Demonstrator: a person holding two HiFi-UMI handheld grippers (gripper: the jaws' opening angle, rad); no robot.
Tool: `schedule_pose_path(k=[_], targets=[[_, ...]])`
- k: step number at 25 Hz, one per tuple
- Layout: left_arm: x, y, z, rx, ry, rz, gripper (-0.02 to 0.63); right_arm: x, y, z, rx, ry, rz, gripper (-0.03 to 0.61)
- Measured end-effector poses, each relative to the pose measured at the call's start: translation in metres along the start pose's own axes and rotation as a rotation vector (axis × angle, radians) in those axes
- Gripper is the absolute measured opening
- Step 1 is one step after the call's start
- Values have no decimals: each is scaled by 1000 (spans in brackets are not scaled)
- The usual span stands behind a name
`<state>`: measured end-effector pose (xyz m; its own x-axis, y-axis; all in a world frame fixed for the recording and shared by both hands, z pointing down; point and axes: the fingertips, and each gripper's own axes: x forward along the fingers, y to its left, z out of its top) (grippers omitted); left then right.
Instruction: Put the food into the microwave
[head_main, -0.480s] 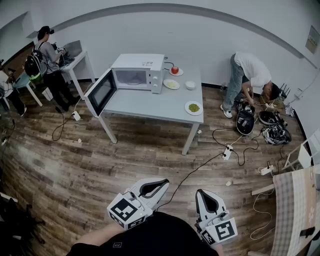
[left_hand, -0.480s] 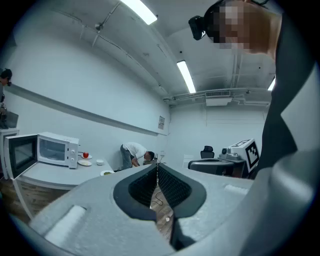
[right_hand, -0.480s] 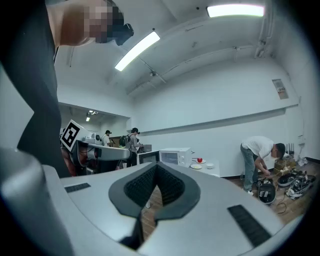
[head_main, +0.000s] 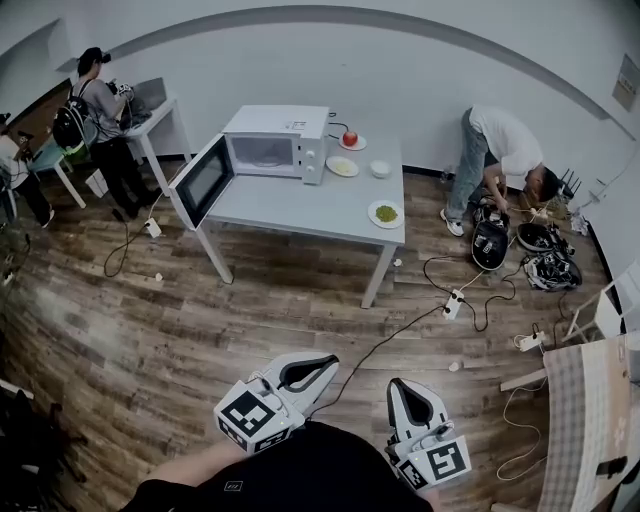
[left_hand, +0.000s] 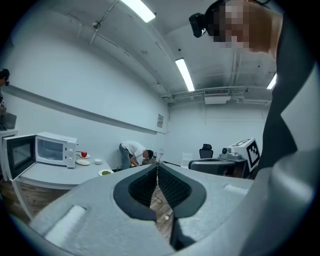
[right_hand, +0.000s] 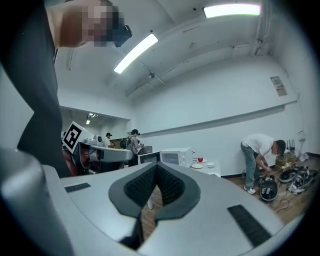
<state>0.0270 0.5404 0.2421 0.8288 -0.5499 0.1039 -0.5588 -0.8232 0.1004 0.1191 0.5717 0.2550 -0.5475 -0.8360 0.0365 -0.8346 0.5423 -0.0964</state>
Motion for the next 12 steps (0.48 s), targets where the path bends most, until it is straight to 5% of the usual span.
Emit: schedule_pose_path(k=[12], targets=[[58,-69,-7,57,52,37,17,-82,-50,-6,-24,-17,33,17]])
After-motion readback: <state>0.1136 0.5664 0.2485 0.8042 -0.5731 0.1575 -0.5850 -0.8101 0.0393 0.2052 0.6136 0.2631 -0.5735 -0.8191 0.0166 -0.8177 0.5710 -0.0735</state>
